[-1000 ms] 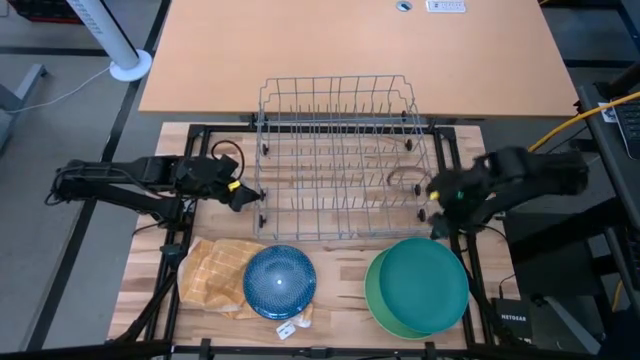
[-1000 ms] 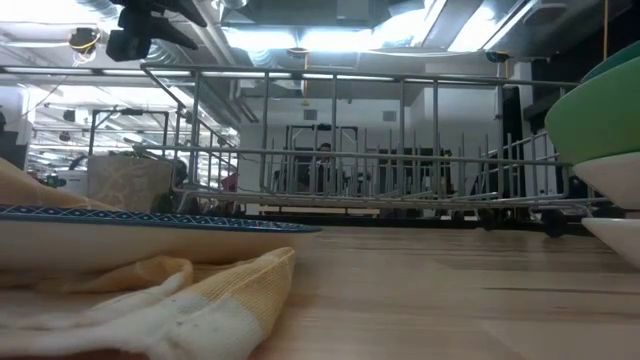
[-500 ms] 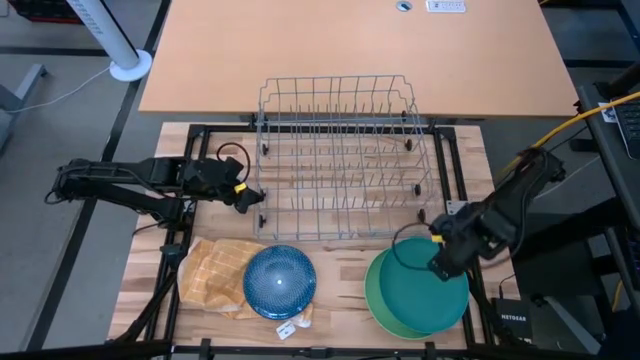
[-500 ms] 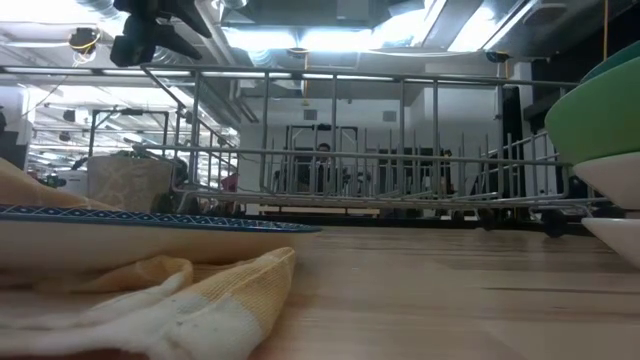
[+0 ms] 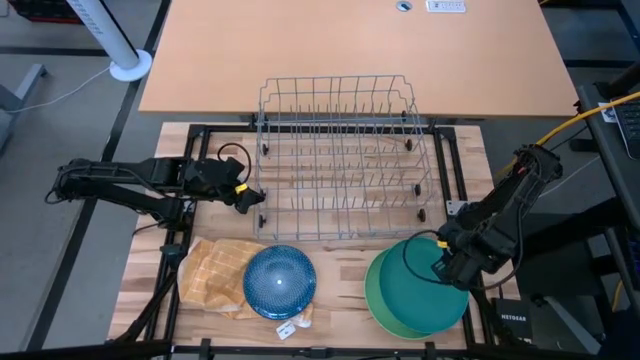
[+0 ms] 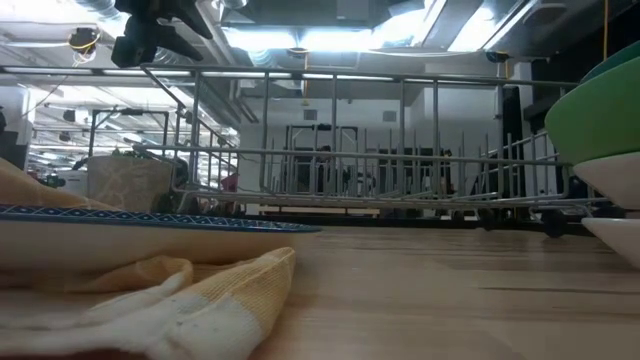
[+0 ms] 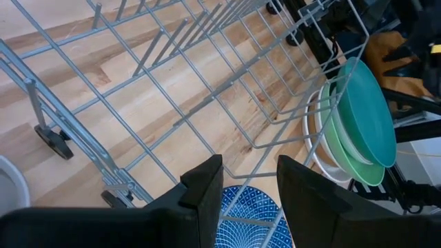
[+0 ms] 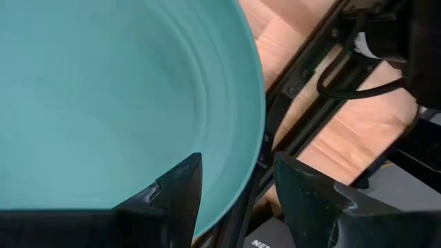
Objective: Sort dishes
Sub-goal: Put the green plate in the dish rack
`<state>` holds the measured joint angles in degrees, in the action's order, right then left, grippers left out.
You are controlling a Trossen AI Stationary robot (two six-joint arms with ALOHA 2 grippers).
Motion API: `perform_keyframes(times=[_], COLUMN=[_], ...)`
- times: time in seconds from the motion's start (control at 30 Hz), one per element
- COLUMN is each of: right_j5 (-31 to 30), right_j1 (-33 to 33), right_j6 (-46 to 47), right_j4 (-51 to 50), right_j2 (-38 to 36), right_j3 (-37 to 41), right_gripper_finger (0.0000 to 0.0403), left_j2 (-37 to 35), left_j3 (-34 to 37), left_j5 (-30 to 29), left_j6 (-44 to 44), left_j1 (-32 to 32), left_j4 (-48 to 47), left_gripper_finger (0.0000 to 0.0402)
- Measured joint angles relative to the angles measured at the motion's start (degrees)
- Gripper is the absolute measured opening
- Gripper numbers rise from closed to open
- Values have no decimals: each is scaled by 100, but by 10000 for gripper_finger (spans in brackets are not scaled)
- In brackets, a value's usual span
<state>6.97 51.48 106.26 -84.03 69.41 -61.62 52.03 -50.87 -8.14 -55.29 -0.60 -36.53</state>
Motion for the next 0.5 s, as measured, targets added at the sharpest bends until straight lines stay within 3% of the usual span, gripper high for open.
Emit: perform_keyframes(times=[0.5], right_j5=[-136], right_j1=[-8], right_j6=[-63], right_j4=[544], right_j2=[-802], right_j3=[1142], right_gripper_finger=[183], left_j2=[0], left_j3=[0], left_j5=[0], left_j6=[21], left_j1=[0], left_j4=[-3], left_gripper_finger=[129])
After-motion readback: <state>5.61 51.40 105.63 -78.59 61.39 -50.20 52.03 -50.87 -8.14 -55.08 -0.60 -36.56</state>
